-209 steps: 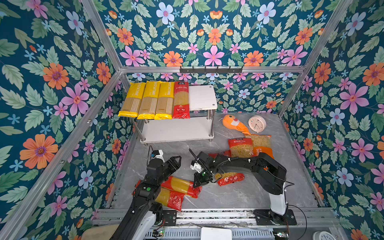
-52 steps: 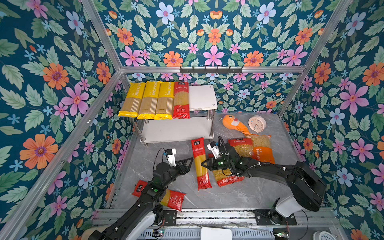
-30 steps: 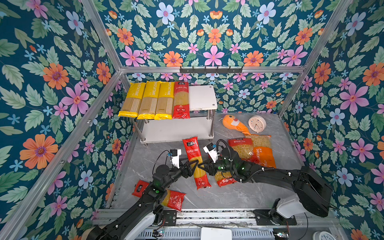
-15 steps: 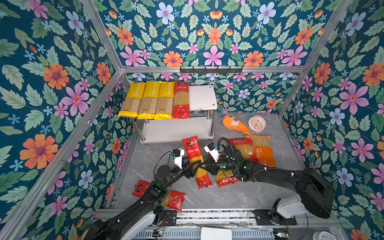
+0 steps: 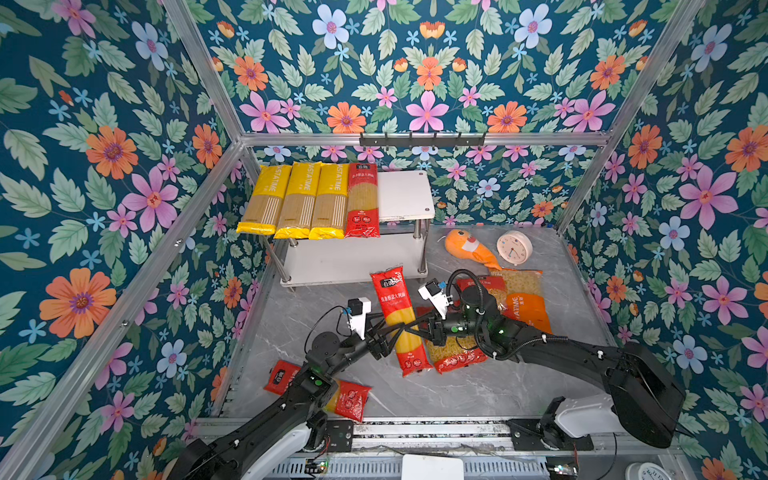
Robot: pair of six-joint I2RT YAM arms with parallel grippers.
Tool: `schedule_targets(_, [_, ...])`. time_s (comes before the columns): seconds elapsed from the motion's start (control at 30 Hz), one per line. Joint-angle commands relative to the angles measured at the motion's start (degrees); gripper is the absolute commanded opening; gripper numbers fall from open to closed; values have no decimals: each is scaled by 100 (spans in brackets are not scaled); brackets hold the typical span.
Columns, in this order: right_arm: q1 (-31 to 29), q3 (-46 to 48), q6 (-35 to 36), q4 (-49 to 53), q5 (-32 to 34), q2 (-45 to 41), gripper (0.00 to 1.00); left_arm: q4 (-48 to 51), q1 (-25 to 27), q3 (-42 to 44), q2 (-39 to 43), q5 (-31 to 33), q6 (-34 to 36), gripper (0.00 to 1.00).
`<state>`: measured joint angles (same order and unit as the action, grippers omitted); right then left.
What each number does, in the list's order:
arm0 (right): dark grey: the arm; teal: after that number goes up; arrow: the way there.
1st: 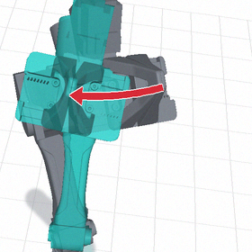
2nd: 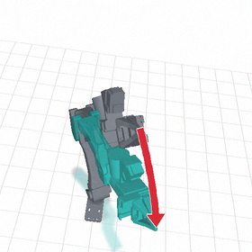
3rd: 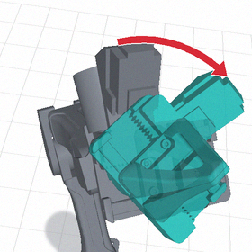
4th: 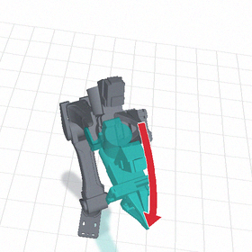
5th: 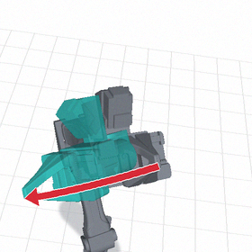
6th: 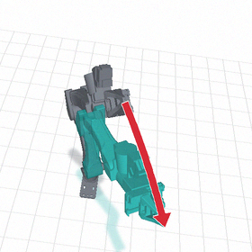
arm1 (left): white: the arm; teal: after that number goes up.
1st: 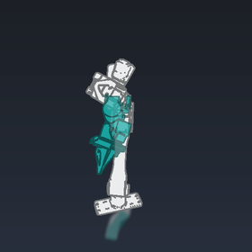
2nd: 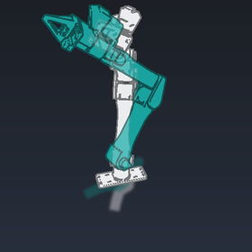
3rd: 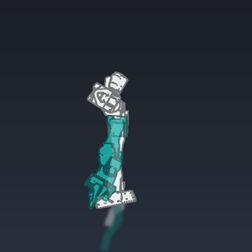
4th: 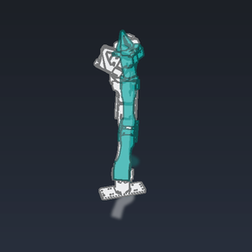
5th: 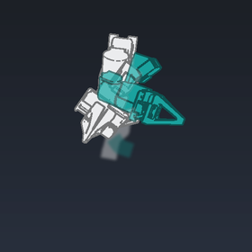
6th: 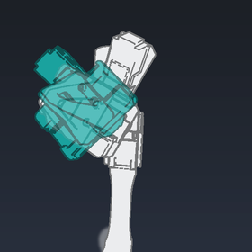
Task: Place and organize the pasta boxes and bags onto the shelf
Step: 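Lift the upright spaghetti pack with both grippers above the table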
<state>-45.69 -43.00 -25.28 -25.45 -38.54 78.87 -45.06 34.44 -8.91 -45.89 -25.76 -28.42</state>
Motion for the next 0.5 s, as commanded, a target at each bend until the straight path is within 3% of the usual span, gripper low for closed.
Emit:
schedule_targets(0.0, [-1, -63, 128, -657, -371, -99, 0, -430, 2, -43, -125, -285, -66, 70])
schedule_targets(0.23, [1, -173, 102, -627, -784, -56, 0, -912, 2, -207, -461, -599, -237, 63])
schedule_targets(0.47, [-1, -23, -45, -967, -743, 14, 0, -936, 10, -270, -418, -681, -317, 41])
